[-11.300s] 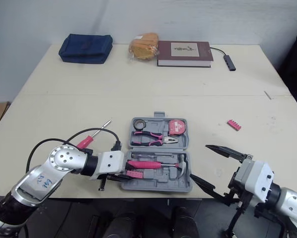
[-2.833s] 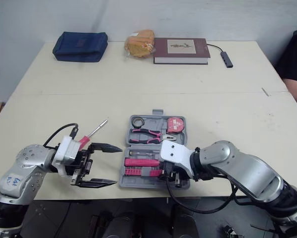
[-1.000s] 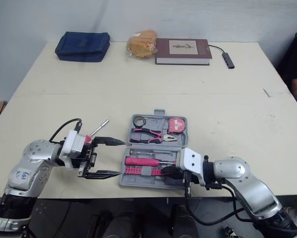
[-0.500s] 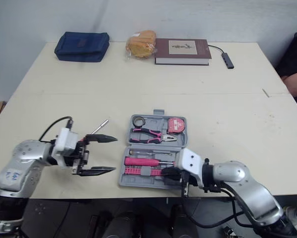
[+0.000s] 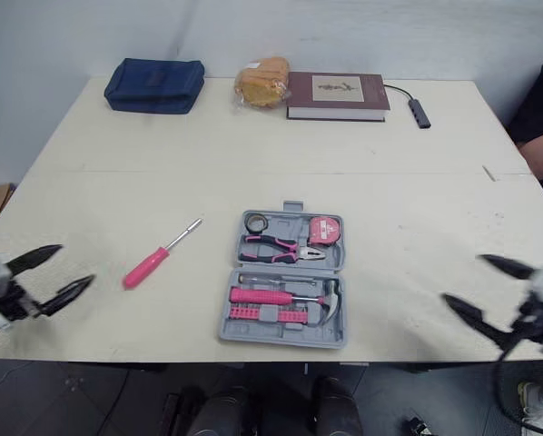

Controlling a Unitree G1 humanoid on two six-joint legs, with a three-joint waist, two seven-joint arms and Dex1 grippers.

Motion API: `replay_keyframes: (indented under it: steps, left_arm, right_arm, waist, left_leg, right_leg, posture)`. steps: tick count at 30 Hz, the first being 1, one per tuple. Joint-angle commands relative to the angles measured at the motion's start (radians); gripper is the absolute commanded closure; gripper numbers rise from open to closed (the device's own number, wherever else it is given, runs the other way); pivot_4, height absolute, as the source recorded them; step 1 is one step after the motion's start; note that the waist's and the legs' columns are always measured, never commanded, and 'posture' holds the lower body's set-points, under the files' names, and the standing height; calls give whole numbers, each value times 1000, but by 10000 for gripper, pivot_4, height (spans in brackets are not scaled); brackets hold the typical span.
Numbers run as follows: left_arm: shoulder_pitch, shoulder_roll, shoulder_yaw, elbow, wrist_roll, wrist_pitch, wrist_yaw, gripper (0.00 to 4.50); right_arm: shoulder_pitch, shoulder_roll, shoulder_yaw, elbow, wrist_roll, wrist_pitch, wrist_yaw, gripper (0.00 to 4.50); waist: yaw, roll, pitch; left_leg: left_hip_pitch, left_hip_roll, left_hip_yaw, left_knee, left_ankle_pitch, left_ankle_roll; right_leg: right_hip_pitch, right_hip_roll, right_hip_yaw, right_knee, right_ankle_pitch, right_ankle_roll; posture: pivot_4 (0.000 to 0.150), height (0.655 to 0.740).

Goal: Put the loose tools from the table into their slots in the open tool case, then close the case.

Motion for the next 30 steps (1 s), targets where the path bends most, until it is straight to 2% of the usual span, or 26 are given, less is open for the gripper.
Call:
replay_keyframes:
  steps: [1, 6, 12, 17, 22, 26, 30]
  left_arm:
    - [3, 34, 70, 112, 22, -60, 66, 0]
    - [20, 76, 75, 229, 47, -107, 102, 0]
    - [-1, 73, 32, 171, 29, -37, 105, 0]
    - [-37, 49, -78, -54, 10, 91, 93, 0]
    - [-28, 85, -183, -363, -72, 409, 97, 0]
    - [-29, 102, -241, -505, -64, 613, 177, 0]
    - [-43, 88, -290, -540, 36, 649, 275, 0]
  right_arm:
    - [42, -2, -87, 178, -41, -182, 37, 579]
    - [111, -38, -163, 508, -114, -393, -24, 579]
    - [91, -45, -112, 581, -102, -501, -28, 579]
    - [20, 58, 44, 383, -16, -488, -2, 579]
    - [-20, 107, 255, -21, 187, -349, 91, 579]
    - [-87, 91, 371, -172, 186, -278, 76, 579]
    - [-169, 83, 480, -248, 162, -254, 101, 579]
  waist:
    - [1, 0, 0]
    - [-1, 0, -1]
    - [-20, 1, -2]
    - [-25, 0, -2]
    - [-28, 4, 0]
    - [-24, 3, 0]
    - [-15, 3, 0]
  left_leg:
    - [0, 0, 0, 0, -1, 0]
    - [1, 0, 2, -1, -2, -1]
    - [4, 1, 4, -3, -4, -7]
    - [14, 1, 9, -9, -4, -9]
    - [16, 1, 13, -12, -2, -9]
    - [16, 2, 13, -13, 0, -6]
    - [16, 1, 14, -13, 0, -6]
  right_leg:
    - [0, 0, 0, 0, 0, 0]
    - [-1, -2, 7, 1, 0, 0]
    - [-1, -3, 10, 3, 0, -1]
    - [2, -3, 15, 4, -1, -2]
    - [0, -1, 19, 7, -1, -2]
    - [0, 1, 20, 9, -1, -2]
    - [0, 1, 20, 8, -1, -3]
  posture:
    - [1500, 7400]
    - [1500, 7400]
    - [1500, 7400]
    - [1500, 7400]
    - [1500, 7400]
    - [1500, 7400]
    - [1500, 7400]
